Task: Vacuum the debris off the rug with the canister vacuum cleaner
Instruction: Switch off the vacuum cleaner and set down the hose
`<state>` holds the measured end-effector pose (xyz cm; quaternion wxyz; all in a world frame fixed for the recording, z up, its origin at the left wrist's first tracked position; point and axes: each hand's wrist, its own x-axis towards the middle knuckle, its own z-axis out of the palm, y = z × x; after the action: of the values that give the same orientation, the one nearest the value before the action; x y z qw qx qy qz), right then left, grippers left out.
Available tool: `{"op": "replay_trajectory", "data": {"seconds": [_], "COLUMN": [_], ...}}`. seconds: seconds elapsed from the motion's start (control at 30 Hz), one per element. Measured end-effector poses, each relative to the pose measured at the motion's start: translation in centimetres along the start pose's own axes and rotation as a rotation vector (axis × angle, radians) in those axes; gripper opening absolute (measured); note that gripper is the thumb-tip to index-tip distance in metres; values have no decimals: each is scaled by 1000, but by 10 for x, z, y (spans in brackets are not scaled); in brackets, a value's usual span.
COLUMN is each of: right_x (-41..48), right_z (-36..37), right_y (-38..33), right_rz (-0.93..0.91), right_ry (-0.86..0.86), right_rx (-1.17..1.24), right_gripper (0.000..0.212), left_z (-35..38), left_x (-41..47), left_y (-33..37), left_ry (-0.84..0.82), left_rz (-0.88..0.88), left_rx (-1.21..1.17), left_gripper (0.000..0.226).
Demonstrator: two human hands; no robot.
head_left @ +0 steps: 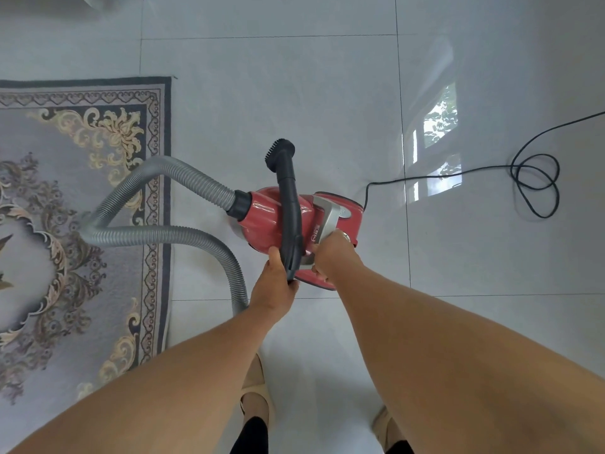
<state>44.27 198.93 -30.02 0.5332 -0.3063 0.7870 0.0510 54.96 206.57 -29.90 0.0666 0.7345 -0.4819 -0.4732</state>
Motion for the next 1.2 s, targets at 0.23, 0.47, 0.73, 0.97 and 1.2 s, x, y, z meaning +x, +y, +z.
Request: {"op": "replay_trajectory", "data": {"seconds": [0.23, 0.47, 0.73, 0.97, 1.2], "right_x": [-1, 2, -15, -38, -49], "right_z": [-6, -3, -22, -41, -68], "right_y": [0, 3, 3, 35, 67], "right_rz": [-7, -23, -108, -210, -228], "right_ry": [-8, 2, -48, -8, -93], "right_rx": [-132, -102, -274, -454, -621], "right_gripper": [24, 27, 28, 20, 26], "left_z": [4, 4, -4, -13, -9], "left_x": [2, -7, -19, -27, -35], "left_y": [2, 1, 12, 34, 75], "left_ry": [-76, -108, -43, -149, 6], "left_rz": [-68, -126, -104, -167, -208], "left_rx": [-5, 41, 2, 92, -1], "left_gripper": [49, 41, 34, 45, 42]}}
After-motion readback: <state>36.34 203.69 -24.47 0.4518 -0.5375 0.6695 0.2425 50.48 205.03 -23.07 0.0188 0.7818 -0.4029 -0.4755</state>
